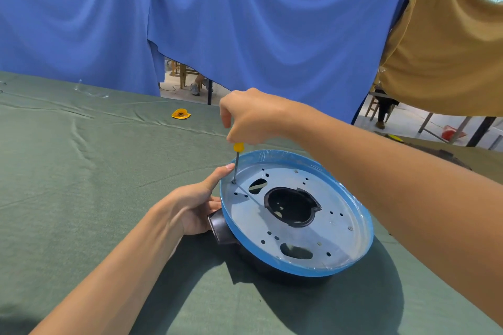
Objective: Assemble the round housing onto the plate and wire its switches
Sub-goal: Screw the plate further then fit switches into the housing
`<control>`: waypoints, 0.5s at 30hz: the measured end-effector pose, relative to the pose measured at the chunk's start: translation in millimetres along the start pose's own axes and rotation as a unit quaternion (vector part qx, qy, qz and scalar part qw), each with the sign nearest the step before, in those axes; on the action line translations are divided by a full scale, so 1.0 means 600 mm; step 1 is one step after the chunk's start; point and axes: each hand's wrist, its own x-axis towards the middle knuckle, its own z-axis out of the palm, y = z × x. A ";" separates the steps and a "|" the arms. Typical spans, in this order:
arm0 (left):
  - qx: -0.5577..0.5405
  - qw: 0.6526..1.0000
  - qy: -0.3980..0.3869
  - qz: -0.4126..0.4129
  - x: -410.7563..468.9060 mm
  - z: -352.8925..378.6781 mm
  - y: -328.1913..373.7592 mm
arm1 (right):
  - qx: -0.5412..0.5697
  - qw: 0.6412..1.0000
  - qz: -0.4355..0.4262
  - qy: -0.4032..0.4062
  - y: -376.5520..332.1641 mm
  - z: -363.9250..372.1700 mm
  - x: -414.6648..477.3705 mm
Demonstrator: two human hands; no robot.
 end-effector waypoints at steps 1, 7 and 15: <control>0.000 1.000 -0.004 -0.004 0.000 0.000 0.000 | 0.006 1.000 -0.010 0.026 0.001 0.004 0.001; -0.018 1.000 -0.023 -0.011 -0.001 -0.002 0.000 | -0.059 0.994 0.010 0.096 0.011 0.025 0.007; -0.021 1.000 -0.012 -0.002 -0.005 0.002 0.000 | 0.031 0.999 0.010 -0.012 0.025 -0.003 -0.005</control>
